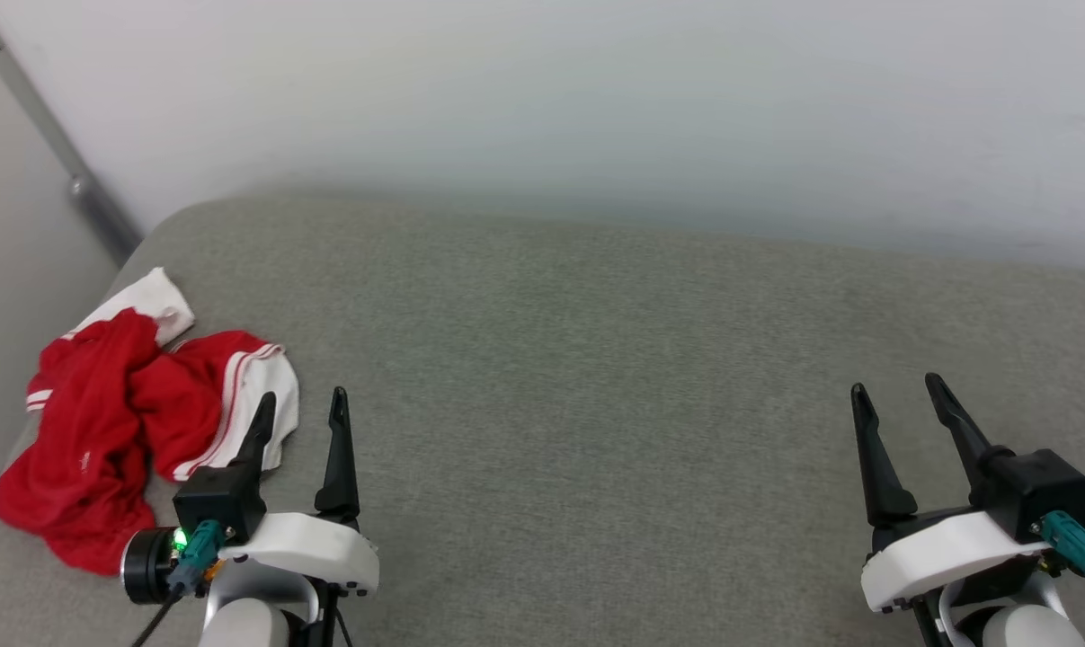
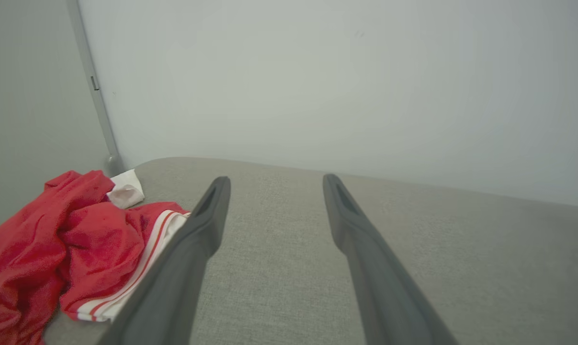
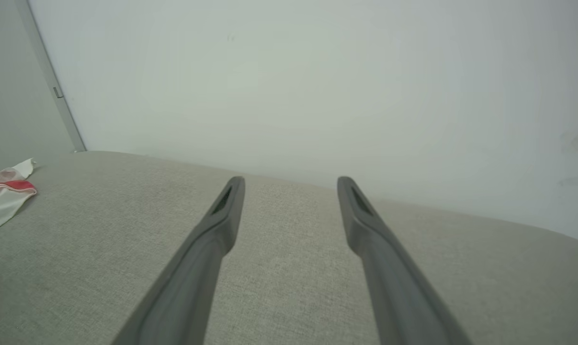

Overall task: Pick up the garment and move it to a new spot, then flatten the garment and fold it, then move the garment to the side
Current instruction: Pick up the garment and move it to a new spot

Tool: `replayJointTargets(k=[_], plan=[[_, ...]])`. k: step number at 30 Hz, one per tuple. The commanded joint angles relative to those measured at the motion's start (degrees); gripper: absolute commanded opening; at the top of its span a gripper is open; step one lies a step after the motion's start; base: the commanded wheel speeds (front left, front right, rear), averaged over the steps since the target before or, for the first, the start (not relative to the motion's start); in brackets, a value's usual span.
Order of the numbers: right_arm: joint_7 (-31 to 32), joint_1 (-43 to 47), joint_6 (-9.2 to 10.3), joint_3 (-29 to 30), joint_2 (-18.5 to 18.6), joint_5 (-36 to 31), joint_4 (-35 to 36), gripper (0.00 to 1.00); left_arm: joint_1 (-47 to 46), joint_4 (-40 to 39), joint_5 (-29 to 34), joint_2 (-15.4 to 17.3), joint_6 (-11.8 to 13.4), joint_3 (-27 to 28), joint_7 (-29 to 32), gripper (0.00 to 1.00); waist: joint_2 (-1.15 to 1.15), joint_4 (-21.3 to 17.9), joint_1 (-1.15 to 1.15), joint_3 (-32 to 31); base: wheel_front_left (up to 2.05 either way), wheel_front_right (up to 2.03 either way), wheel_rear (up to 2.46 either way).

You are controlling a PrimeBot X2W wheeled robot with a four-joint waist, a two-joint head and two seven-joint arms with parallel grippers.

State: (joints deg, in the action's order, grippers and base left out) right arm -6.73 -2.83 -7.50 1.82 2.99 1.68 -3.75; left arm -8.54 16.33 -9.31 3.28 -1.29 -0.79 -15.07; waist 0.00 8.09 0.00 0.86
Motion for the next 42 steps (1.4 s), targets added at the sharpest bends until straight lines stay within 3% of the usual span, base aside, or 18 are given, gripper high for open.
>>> replayJointTargets(k=[1,13,21,29,35,42], plan=[[0.19,-0.73,0.02,-0.53,-0.14,0.29,0.72,1.00,-0.53,-0.23,0.14,0.21,0.01,0.93,-0.15,1.00,0.00,4.85,0.00,0.96,0.00,0.00,0.00],[1.17,-2.17,0.02,-2.59,-0.12,0.17,1.95,1.00,0.25,-0.40,-1.07,-0.04,-0.41,4.99,-0.15,1.00,0.00,16.15,0.00,2.31,0.00,0.00,0.00],[1.47,-3.14,0.02,-2.75,-0.11,0.18,1.92,1.00,0.18,-0.71,-0.95,-0.29,-0.41,6.19,-0.15,1.00,0.00,20.26,0.00,2.99,0.00,0.00,0.00],[2.22,-4.51,0.02,-3.32,-0.04,-0.48,2.06,1.00,-3.67,0.61,-0.39,-0.37,-1.76,5.15,-0.15,1.00,0.00,19.89,0.00,4.41,0.00,0.00,0.00],[3.12,-6.65,0.02,-3.70,0.61,-0.77,3.19,1.00,-14.81,5.82,-2.37,1.08,-3.60,4.49,0.86,1.00,0.00,17.47,0.00,7.94,0.00,0.00,0.00],[4.21,-9.83,0.02,-5.21,2.25,-0.73,4.90,1.00,-30.03,13.72,-7.52,6.97,-5.42,5.31,11.89,1.00,0.00,12.21,0.00,14.15,0.00,0.00,0.00]])
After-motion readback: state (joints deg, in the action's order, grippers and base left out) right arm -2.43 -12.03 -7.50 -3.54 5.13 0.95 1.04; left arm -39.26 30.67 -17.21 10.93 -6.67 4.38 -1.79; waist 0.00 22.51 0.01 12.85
